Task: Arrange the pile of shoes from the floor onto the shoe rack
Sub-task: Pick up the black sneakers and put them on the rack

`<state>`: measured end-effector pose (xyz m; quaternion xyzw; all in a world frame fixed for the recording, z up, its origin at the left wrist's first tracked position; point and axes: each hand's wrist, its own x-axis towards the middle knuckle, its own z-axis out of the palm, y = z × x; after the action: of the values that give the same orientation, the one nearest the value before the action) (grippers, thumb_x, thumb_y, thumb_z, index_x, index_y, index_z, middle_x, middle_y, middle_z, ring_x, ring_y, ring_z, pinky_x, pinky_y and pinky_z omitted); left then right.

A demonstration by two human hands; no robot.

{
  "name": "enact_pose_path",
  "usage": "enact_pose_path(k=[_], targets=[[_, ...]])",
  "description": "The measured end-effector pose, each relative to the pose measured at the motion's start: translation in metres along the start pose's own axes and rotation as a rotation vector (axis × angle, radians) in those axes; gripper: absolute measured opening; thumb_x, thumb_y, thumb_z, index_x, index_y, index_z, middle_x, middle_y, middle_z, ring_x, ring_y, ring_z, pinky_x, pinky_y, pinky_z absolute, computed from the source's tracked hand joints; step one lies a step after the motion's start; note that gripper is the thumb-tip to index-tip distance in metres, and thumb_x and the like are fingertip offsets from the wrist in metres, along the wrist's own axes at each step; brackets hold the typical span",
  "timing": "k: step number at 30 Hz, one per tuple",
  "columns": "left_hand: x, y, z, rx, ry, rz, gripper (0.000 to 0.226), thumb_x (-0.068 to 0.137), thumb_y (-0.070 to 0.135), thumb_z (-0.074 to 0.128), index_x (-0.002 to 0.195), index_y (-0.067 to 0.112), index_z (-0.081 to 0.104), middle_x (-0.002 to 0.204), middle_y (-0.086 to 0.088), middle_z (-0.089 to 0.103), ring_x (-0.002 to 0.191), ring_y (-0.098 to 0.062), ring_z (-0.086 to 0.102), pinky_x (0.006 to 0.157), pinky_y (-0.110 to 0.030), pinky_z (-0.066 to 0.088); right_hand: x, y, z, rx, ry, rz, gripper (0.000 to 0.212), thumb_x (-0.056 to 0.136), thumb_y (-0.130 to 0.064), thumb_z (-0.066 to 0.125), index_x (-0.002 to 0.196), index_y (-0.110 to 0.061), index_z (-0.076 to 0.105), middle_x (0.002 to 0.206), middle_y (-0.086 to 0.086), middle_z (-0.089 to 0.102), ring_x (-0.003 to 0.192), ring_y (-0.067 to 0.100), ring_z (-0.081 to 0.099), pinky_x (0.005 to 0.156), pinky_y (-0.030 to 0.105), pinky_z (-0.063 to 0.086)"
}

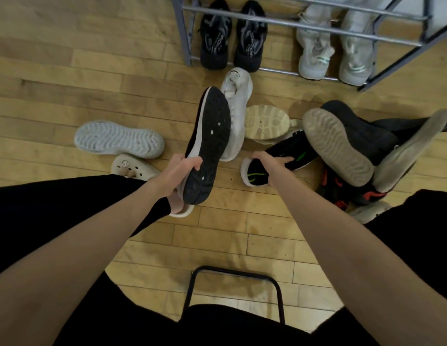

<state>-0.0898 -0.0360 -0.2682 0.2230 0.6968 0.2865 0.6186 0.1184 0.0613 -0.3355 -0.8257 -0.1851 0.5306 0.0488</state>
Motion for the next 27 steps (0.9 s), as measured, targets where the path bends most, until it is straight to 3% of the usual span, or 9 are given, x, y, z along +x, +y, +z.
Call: enact_pose_path(k=[3, 6, 9, 11, 13, 16, 18, 24, 27], targets=[[-0.012, 0.008, 0.006, -0.01, -0.104, -0.006, 0.016, 0.084, 0.011, 0.05, 0.072, 0.021, 0.053, 0.063, 0.009, 0.059, 0.066, -0.013, 0.052, 0.057, -0.023, 0.042, -0.021, 0.007, -0.043, 0.093, -0.135, -0.069, 0.108, 0.063, -0.029, 0.075, 0.152, -0.022, 0.013, 0.139, 0.01, 0.039, 0.122, 0.034, 0.043, 0.088, 0.044, 0.044], [-0.025, 0.011, 0.014, -0.005, -0.132, -0.064, 0.007, 0.08, 0.021, 0.054, 0.08, 0.016, 0.059, 0.075, 0.004, 0.064, 0.077, -0.018, 0.056, 0.068, -0.025, 0.045, -0.045, 0.01, -0.084, 0.235, -0.103, -0.141, 0.06, 0.061, -0.024, 0.069, 0.119, -0.012, 0.055, 0.12, 0.008, 0.055, 0.103, 0.029, 0.054, 0.083, 0.04, 0.047], [-0.032, 0.022, 0.027, 0.06, -0.098, -0.095, 0.027, 0.068, 0.033, 0.058, 0.086, 0.013, 0.063, 0.089, -0.008, 0.069, 0.09, -0.025, 0.06, 0.079, -0.035, 0.043, -0.071, 0.012, -0.118, 0.383, -0.19, -0.133, 0.03, 0.066, -0.022, 0.062, 0.094, -0.011, 0.064, 0.102, 0.009, 0.064, 0.093, 0.029, 0.059, 0.08, 0.036, 0.048], [-0.035, 0.035, 0.036, 0.125, -0.064, -0.075, 0.043, 0.065, 0.035, 0.058, 0.098, 0.009, 0.061, 0.105, -0.017, 0.066, 0.1, -0.033, 0.059, 0.088, -0.041, 0.044, -0.086, 0.017, -0.139, 0.545, -0.367, -0.091, 0.026, 0.07, -0.025, 0.056, 0.09, -0.011, 0.066, 0.086, 0.01, 0.068, 0.082, 0.029, 0.062, 0.077, 0.035, 0.048], [-0.038, 0.046, 0.043, 0.159, -0.074, -0.06, 0.052, 0.064, 0.039, 0.058, 0.107, 0.009, 0.057, 0.109, -0.016, 0.064, 0.102, -0.034, 0.059, 0.091, -0.044, 0.046, -0.092, 0.026, -0.156, 0.695, -0.52, -0.097, 0.028, 0.071, -0.025, 0.054, 0.092, -0.01, 0.065, 0.083, 0.01, 0.065, 0.078, 0.028, 0.06, 0.077, 0.035, 0.046], [-0.046, 0.063, 0.056, 0.098, -0.076, -0.024, 0.044, 0.061, 0.042, 0.061, 0.098, 0.018, 0.059, 0.097, -0.01, 0.069, 0.09, -0.028, 0.064, 0.073, -0.035, 0.049, -0.097, 0.035, -0.175, 0.72, -0.703, -0.207, 0.042, 0.069, -0.024, 0.052, 0.105, -0.004, 0.059, 0.087, 0.013, 0.062, 0.078, 0.027, 0.058, 0.073, 0.035, 0.046], [-0.05, 0.075, 0.065, 0.01, -0.102, -0.003, 0.043, 0.064, 0.042, 0.063, 0.1, 0.017, 0.061, 0.087, -0.007, 0.075, 0.082, -0.024, 0.07, 0.07, -0.032, 0.051, -0.096, 0.037, -0.183, 0.702, -0.735, -0.259, 0.039, 0.074, -0.024, 0.048, 0.105, -0.003, 0.06, 0.085, 0.014, 0.063, 0.078, 0.027, 0.059, 0.072, 0.034, 0.047], [-0.047, 0.102, 0.088, 0.07, -0.089, 0.065, 0.07, 0.062, 0.05, 0.067, 0.122, 0.015, 0.061, 0.109, -0.011, 0.071, 0.103, -0.03, 0.066, 0.094, -0.042, 0.05, -0.094, 0.033, -0.197, 0.6, -0.526, -0.377, 0.03, 0.075, -0.019, 0.051, 0.097, -0.002, 0.065, 0.079, 0.01, 0.066, 0.068, 0.023, 0.063, 0.055, 0.026, 0.051], [-0.045, 0.12, 0.099, 0.103, -0.109, 0.097, 0.072, 0.06, 0.051, 0.07, 0.122, 0.014, 0.062, 0.114, -0.013, 0.07, 0.109, -0.032, 0.064, 0.106, -0.049, 0.043, -0.093, 0.013, -0.205, 0.529, -0.285, -0.489, 0.036, 0.075, -0.017, 0.059, 0.109, -0.007, 0.065, 0.105, 0.011, 0.068, 0.094, 0.027, 0.063, 0.075, 0.035, 0.053]])
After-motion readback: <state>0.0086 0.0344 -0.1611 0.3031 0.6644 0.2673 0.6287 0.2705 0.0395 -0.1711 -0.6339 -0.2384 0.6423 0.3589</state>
